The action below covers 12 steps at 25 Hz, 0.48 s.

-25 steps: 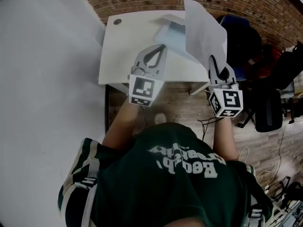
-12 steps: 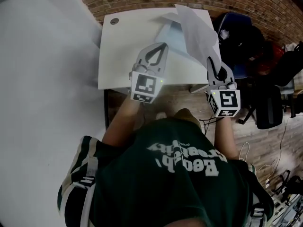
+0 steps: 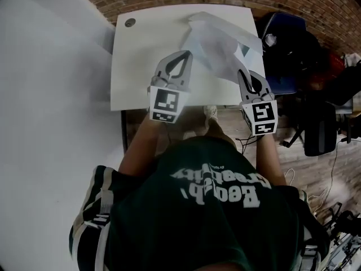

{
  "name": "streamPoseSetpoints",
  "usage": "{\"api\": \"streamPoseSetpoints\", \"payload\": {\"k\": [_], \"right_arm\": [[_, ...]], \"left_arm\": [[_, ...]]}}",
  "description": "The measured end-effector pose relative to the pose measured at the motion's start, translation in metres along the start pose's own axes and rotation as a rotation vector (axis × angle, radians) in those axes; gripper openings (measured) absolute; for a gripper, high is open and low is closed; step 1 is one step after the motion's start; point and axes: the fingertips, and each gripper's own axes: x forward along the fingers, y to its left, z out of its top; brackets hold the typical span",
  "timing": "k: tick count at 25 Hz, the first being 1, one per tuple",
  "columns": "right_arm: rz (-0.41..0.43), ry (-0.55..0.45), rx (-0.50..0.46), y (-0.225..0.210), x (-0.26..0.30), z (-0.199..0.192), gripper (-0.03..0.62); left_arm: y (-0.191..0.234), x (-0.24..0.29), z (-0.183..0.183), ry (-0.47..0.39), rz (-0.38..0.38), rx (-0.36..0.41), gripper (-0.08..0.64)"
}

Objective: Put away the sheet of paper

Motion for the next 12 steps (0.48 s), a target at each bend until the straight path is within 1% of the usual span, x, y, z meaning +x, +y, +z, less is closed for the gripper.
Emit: {"api": "streamPoseSetpoints", "payload": {"k": [4, 8, 12], "right_arm": [[0.025, 0.079, -0.07, -0.026, 0.032, -0.022, -0.005], [0.037, 0.172, -0.189, -0.051, 0.065, -0.045, -0.005], [0.052, 0.212, -0.305, -0.071, 0.094, -0.058, -0.005]], "left_arm": [[0.003, 0.032, -0.008, 0.036, 0.012, -0.001, 0.002], [0.007, 0.064, -0.017, 0.068, 0.027, -0.012, 0.002], [0.014, 0.09, -0.028, 0.088, 0.039, -0.035, 0.002]]}}
